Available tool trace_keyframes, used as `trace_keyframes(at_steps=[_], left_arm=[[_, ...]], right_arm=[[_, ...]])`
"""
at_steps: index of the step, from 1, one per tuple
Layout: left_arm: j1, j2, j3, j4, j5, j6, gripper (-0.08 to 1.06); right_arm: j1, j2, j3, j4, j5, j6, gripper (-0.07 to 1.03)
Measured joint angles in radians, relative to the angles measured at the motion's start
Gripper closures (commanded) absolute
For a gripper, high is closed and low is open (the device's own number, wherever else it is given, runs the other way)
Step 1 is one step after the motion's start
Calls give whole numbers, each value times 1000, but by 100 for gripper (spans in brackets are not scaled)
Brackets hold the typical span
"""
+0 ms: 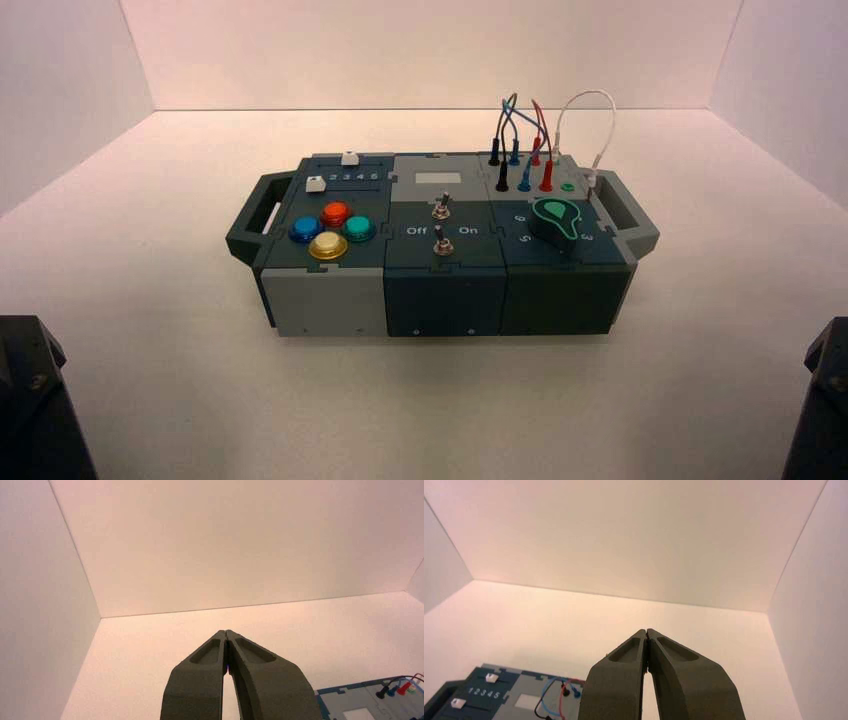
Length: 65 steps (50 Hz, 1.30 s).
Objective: Turn the knob to position 3.
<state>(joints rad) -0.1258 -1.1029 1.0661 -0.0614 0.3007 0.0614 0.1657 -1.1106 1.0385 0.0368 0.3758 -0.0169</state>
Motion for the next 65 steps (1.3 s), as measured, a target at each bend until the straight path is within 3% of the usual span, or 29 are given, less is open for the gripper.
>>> trace_keyframes(at_steps=[34, 49, 57, 65], left_arm=[[0, 9, 2, -2, 9, 2, 101], [-34, 58, 2, -3, 48, 0, 101], [-94, 89, -6, -6, 112, -5, 101], [-175, 132, -12, -9, 173, -5, 101]], right_arm=[[0, 28, 0, 15, 37, 0, 99], [0, 146, -18, 71, 209, 2, 99], [3, 233, -60, 117, 330, 0, 99], [5, 281, -91, 149, 400, -3, 99]])
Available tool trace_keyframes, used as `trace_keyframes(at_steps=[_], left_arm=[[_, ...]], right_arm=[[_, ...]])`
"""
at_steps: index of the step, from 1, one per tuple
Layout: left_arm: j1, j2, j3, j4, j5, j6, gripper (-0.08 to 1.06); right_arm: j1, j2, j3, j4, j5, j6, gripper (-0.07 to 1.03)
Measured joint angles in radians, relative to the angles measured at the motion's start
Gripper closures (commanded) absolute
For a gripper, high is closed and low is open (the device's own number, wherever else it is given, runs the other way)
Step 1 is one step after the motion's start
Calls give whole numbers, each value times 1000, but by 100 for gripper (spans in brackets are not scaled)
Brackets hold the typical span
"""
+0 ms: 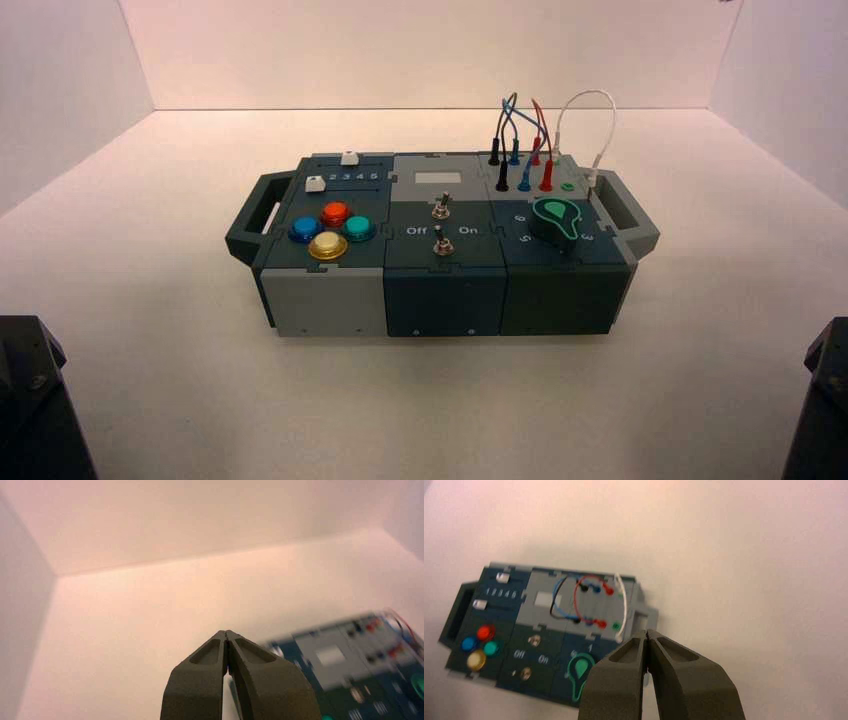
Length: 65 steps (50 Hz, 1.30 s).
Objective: Turn the knob to position 3.
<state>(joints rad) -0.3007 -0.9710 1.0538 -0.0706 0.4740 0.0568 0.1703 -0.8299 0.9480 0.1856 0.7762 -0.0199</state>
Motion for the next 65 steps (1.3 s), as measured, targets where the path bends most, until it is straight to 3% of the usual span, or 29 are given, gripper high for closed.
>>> trace_keyframes(at_steps=[11, 26, 41, 65], left_arm=[[-114, 67, 0, -3, 49, -2, 101], [-258, 110, 0, -38, 78, -14, 101], [-348, 149, 0, -49, 92, -17, 101], [-466, 229, 0, -55, 72, -18, 101]], right_arm=[[23, 32, -20, 29, 89, -3, 99], [147, 109, -34, 115, 199, 6, 99], [230, 172, -34, 193, 219, 11, 99], [318, 339, -25, 219, 183, 21, 99]])
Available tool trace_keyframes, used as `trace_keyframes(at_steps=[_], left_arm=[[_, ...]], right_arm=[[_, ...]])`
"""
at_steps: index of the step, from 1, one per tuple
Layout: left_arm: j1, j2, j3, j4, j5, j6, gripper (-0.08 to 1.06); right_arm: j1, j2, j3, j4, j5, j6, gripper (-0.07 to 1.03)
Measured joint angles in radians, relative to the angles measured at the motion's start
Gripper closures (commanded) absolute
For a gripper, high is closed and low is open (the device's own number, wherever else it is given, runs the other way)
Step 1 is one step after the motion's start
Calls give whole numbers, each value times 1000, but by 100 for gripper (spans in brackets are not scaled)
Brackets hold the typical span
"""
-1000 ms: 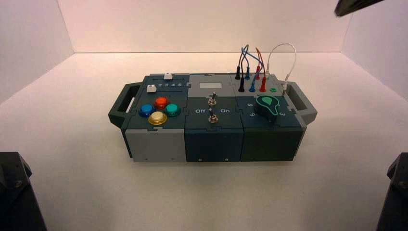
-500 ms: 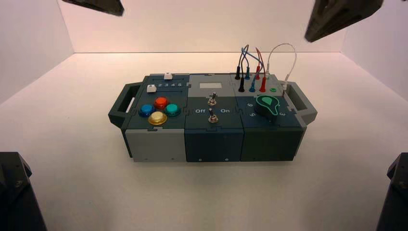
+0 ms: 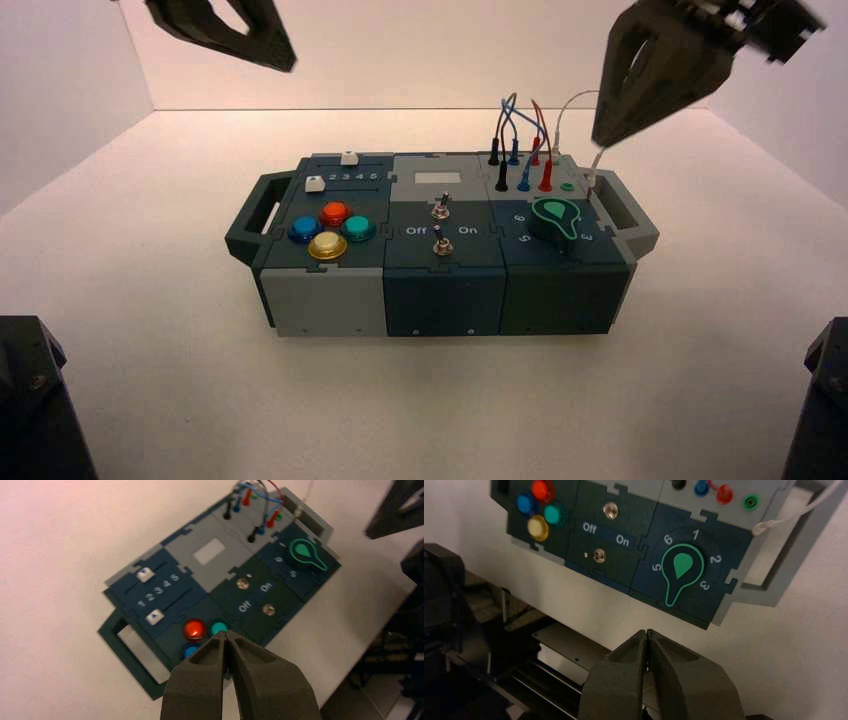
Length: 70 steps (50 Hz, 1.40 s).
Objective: Turn the knob to position 3.
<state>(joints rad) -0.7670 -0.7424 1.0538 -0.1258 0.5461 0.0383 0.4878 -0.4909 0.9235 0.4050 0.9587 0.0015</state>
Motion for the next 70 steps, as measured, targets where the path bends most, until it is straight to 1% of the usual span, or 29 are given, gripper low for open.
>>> trace_keyframes(at_steps=[8, 15, 21, 28, 39, 59, 70], left_arm=[[-26, 25, 0, -14, -6, 0, 101], [-40, 28, 0, -26, -9, 0, 101], [-49, 28, 0, -29, -9, 0, 101], [-54, 28, 3, -32, -9, 0, 101], [-57, 31, 0, -32, -9, 0, 101], [-64, 25, 0, -32, -9, 0, 101], [-64, 23, 0, -34, -9, -2, 101]], right_arm=[[23, 64, 0, 0, -21, -2, 99], [57, 147, 0, 2, -58, -2, 99], [75, 204, 0, 2, -74, -2, 99], [89, 232, -2, 2, -87, -3, 99], [92, 249, 0, 2, -109, -3, 99], [92, 322, 0, -26, -144, -5, 99], [94, 344, -17, -35, -158, -5, 99]])
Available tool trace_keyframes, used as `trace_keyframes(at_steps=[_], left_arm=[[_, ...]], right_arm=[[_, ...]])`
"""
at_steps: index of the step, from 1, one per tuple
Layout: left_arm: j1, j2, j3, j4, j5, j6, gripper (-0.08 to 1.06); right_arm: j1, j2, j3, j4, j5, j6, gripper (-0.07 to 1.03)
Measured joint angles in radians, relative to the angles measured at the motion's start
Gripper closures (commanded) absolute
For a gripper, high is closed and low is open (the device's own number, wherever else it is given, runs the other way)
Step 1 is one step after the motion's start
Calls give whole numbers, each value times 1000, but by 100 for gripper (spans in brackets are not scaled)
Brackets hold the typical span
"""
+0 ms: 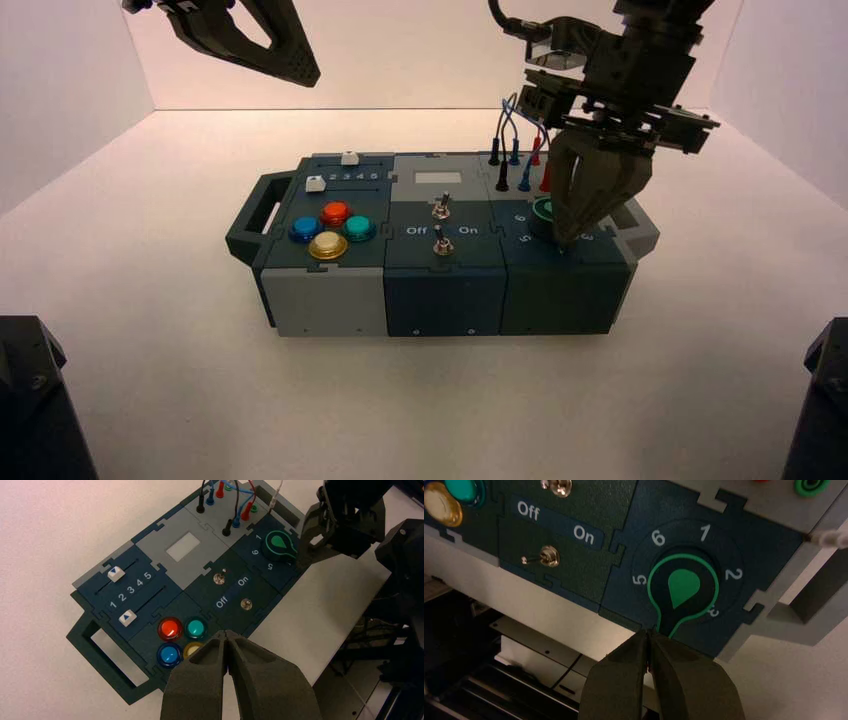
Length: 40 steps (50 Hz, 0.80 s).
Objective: Turn the knob to position 3.
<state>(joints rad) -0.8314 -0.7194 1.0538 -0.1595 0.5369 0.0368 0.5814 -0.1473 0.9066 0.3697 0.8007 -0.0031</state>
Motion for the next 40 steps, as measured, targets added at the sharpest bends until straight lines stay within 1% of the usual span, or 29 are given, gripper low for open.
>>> trace_keyframes(at_steps=[13, 25, 40], left_arm=[[0, 0, 0, 2, -2, 0, 101], [0, -2, 0, 0, 0, 2, 101], [0, -2, 0, 2, 3, 3, 101]], right_arm=[[-2, 25, -23, -11, -6, 0, 99], [-2, 41, -23, -31, -17, 2, 99], [-9, 43, -23, -44, -14, 3, 99]])
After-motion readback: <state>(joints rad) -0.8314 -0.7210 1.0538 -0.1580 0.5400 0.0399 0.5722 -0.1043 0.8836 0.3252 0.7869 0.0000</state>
